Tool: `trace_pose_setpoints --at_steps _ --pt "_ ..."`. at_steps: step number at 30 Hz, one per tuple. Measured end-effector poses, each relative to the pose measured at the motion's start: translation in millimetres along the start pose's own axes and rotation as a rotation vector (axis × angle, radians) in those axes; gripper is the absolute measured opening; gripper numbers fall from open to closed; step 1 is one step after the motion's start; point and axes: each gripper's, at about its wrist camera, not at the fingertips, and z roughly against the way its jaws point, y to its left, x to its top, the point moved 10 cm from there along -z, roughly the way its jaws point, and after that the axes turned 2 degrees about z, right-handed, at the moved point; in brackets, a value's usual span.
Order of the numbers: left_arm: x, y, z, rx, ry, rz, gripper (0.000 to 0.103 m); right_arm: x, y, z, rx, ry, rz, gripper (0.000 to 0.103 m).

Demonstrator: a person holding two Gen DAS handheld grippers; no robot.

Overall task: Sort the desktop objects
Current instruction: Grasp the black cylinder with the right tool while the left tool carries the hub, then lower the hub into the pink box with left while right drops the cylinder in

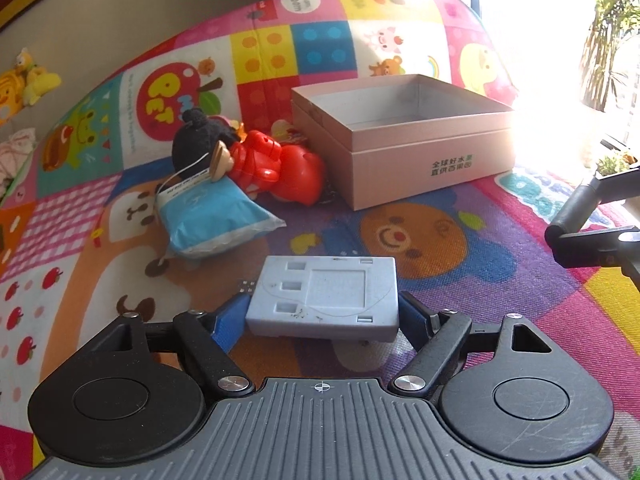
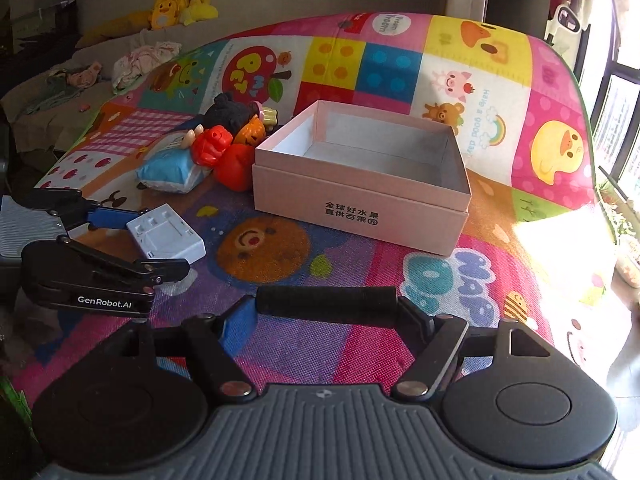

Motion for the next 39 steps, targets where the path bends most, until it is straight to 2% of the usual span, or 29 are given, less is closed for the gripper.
trace_pose_setpoints --at_steps 3,6,10,13,15,18,20,22,24,25,29,35,39 --pt "22.2 -10.5 18.3 -0.05 -0.066 -0.016 0.084 23.2 -11.8 22.9 -0.007 -0.082 -0.029 0.075" --pt "65.0 -19.5 33.4 -0.061 -0.178 -0.043 0.084 54.7 -30.0 52.9 -0.04 -0.213 -0.066 0.075" --pt "122.5 -36.4 20.3 -0.076 -0.265 -0.06 0.084 74.0 -51.4 70.5 -0.11 -0.304 -0.093 0.075" --pt "150.7 -51.9 -18.9 -0.092 -0.233 -0.047 0.084 71.4 -62.9 64.8 -0.115 -0.285 -0.128 0.075" --pt "157.7 -62.7 -52.5 -0.127 -0.156 -0.023 0.084 66.1 -67.9 58.7 -0.123 -0.262 -0.139 0.075" --pt "150.9 -75.7 -93.7 -0.159 -0.051 -0.005 0.084 56.6 -76.2 50.0 -0.138 -0.227 -0.154 0.075" --pt "143.5 -83.8 -107.4 -0.182 -0.023 -0.02 0.084 52.2 -80.9 44.6 -0.148 -0.208 -0.164 0.075" --pt "139.9 -84.3 -103.7 -0.203 -0.052 -0.015 0.085 49.6 -84.5 39.0 -0.158 -0.192 -0.172 0.075" --pt "136.9 -77.5 -85.0 -0.233 -0.099 -0.002 0.097 48.3 -86.4 33.8 -0.157 -0.183 -0.175 0.075" --pt "134.3 -72.7 -76.6 -0.234 -0.121 0.005 0.097 47.6 -86.8 29.7 -0.156 -0.175 -0.177 0.075" --pt "108.0 -44.1 -34.5 -0.165 -0.19 -0.004 0.099 54.2 -84.4 7.3 -0.156 -0.145 -0.167 0.075" --pt "51.8 -0.2 -11.5 -0.062 -0.156 0.059 0.099 84.2 -73.3 -34.5 -0.143 -0.118 -0.136 0.075" --pt "29.5 29.4 -6.3 0.015 -0.139 0.098 0.1 106.8 -71.5 -70.2 -0.126 -0.076 -0.129 0.075"
